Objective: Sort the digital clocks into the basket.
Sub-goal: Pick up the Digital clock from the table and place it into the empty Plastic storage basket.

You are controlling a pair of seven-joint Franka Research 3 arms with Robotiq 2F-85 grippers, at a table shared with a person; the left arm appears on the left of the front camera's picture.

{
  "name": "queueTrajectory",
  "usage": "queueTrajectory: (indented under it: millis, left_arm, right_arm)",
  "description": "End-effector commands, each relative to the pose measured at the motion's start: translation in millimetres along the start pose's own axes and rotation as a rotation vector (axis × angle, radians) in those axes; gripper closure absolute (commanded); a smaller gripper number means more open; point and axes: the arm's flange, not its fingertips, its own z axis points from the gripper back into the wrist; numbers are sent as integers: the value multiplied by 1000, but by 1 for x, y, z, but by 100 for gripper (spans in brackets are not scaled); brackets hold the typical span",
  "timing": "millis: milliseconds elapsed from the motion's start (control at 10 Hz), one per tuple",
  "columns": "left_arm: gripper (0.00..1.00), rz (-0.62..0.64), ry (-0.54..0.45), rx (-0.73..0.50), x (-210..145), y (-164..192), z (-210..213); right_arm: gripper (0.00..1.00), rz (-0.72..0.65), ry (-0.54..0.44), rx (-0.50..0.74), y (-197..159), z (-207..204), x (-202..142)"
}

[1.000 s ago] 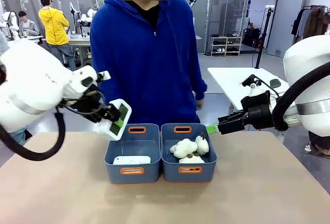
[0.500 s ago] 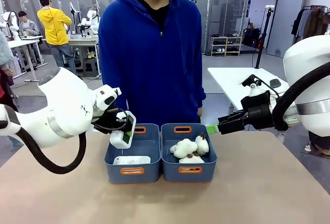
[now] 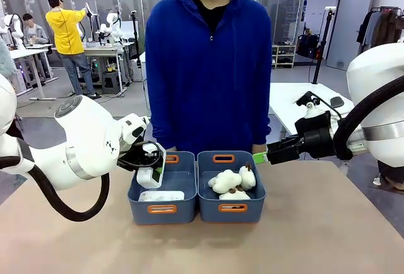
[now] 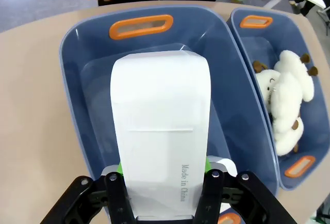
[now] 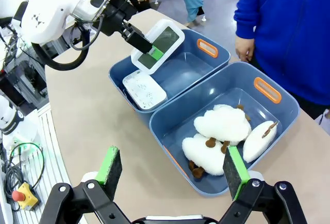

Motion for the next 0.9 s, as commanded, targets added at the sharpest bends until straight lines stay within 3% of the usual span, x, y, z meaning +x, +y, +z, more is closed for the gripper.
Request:
queueTrajectory:
  millis: [0, 200, 300, 500, 800]
  left_arm:
    - [36, 10, 5, 17, -4, -1, 2]
    - [8, 8, -15, 13, -1, 1, 11]
    - [0, 19, -19, 11, 0, 1, 14]
    - [0, 29, -33, 4, -2, 7, 25]
    - [0, 4, -12, 5, 2, 4, 9]
  right_arm:
    - [0, 17, 1, 6, -3, 0, -3]
    - [0, 17, 1, 6, -3, 0, -3]
    - [0, 17, 1, 6, -3, 0, -3]
    - [0, 17, 1, 6, -3, 0, -3]
    - [0, 17, 1, 6, -3, 0, -3]
